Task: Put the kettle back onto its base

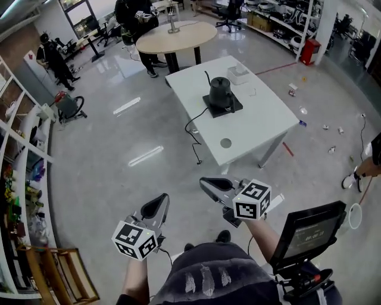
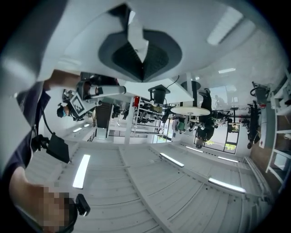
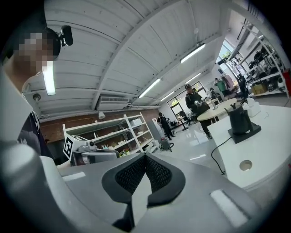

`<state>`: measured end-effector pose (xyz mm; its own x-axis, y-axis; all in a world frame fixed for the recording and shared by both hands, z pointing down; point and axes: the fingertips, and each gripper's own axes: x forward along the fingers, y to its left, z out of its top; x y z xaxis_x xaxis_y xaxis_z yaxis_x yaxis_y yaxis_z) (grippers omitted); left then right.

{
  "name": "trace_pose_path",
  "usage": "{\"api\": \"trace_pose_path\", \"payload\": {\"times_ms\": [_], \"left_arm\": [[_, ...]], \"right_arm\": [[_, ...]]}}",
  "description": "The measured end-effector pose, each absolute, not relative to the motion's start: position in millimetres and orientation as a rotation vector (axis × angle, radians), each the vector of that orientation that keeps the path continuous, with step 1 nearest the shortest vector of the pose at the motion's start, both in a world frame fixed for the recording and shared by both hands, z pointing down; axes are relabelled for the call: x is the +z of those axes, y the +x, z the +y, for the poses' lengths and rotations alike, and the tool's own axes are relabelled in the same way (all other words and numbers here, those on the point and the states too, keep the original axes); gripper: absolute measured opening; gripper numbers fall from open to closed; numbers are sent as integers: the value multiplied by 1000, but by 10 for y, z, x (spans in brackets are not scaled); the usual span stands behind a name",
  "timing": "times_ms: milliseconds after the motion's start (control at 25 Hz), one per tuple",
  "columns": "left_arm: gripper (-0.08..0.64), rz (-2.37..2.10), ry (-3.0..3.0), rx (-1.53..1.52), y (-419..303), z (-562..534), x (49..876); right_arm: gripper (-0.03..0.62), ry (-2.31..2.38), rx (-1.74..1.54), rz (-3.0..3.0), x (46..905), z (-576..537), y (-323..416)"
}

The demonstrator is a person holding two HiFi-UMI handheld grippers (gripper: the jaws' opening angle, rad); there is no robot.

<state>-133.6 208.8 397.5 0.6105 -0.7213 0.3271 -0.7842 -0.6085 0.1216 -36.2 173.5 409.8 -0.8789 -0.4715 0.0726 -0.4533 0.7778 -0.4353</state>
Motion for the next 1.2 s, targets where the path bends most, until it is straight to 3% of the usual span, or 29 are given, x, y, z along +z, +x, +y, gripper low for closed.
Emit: {"api": "trace_pose_path", "payload": {"times_ms": [560,1200], "left_arm": [[-8,-1193,2529,127,-2455,2361,4224],[-8,-810,2695,208,-1459,2420,4237]], "right_arm": [[2,-842,-666,3091,4107,2148,-1496],[2,-1254,-712,2899,4169,2516,-621]]}}
